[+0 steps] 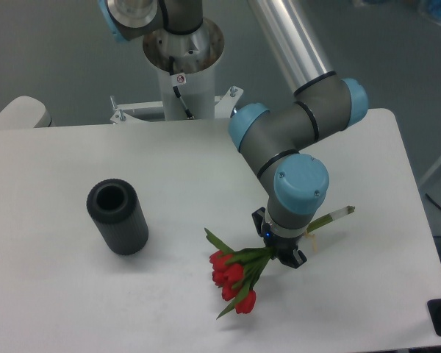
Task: Insert the flowers into the vase
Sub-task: 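Carry the held red tulip bunch toward the black vase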
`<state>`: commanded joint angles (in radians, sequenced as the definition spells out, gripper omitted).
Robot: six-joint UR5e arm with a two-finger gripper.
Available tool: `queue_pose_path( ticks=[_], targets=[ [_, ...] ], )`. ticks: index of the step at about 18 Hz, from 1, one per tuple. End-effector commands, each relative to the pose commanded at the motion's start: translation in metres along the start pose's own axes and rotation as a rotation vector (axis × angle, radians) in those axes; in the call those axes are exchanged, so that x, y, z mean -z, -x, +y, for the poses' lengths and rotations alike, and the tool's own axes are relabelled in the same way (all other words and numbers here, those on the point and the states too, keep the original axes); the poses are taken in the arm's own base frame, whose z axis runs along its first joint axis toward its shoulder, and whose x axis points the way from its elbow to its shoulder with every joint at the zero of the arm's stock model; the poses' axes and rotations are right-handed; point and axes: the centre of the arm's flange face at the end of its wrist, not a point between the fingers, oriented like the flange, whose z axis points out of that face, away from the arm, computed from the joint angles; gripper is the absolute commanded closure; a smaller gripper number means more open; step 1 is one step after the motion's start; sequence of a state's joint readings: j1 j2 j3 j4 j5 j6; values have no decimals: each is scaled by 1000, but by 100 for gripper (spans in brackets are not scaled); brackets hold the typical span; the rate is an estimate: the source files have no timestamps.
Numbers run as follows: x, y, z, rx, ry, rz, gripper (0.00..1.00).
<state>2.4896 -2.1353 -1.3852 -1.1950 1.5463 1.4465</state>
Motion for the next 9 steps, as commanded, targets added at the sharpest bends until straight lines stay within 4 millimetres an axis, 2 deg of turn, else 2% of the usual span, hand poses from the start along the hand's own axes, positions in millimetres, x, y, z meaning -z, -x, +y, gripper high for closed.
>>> queue_pose_path(
  ticks=[9],
  targets=[
    [12,-8,-8,-4,-25,11,93]
  ],
)
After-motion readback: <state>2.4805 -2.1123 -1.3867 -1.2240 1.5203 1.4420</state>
